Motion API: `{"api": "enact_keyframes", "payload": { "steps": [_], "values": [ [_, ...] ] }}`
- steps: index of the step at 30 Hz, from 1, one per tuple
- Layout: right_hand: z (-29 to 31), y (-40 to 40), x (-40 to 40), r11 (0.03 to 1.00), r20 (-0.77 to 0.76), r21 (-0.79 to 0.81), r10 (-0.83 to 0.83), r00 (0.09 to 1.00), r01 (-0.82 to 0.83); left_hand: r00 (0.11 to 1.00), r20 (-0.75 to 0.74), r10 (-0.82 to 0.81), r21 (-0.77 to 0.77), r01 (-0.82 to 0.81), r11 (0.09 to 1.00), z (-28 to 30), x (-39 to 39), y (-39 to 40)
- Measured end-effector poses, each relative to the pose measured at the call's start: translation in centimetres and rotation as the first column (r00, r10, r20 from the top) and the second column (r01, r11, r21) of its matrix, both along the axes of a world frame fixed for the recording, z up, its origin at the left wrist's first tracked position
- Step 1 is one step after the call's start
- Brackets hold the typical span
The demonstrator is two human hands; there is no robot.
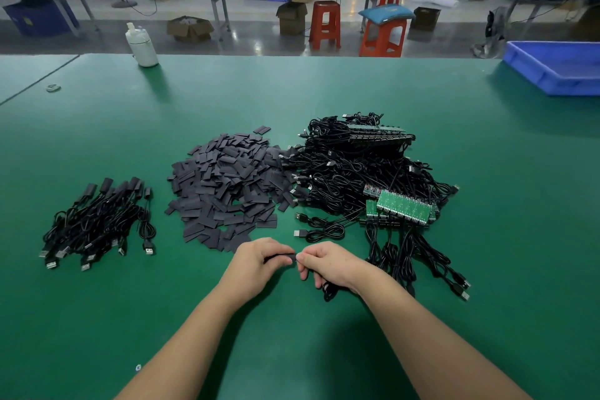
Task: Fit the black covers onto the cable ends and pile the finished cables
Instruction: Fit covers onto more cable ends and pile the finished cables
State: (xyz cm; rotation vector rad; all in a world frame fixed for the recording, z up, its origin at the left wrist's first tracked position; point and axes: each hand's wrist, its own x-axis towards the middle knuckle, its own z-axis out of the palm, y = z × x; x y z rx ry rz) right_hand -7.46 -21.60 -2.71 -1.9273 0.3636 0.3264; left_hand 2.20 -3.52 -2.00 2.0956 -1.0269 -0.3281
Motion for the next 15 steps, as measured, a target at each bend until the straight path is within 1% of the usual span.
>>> {"api": "enact_keyframes", "payload": {
  "steps": [4, 7, 9, 15],
  "values": [
    [-0.1, 0.0, 0.1, 0.999, -0.01, 0.036, -0.029, 1.0, 0.029, 1.0, 0.0, 0.017, -0.016, -0.017, 1.0, -0.1, 0.1, -0.2],
    [0.1, -0.1, 0.3, 0.982, -0.06, 0.163, -0.088, 0.994, 0.096, 0.999, 0.031, 0.022, -0.009, -0.022, 1.0, 0.2, 0.5, -0.4],
    [0.2, -0.2, 0.4, 0.972, -0.075, 0.213, -0.088, 0.993, 0.102, 0.998, 0.057, 0.01, 0.017, -0.011, 1.0, 0.3, 0.7, -0.5],
    [-0.1, 0.0, 0.3, 0.986, -0.035, 0.159, -0.055, 0.998, 0.06, 0.998, 0.053, -0.013, 0.05, 0.01, 0.999, 0.3, 1.0, -0.3]
  ]
}}
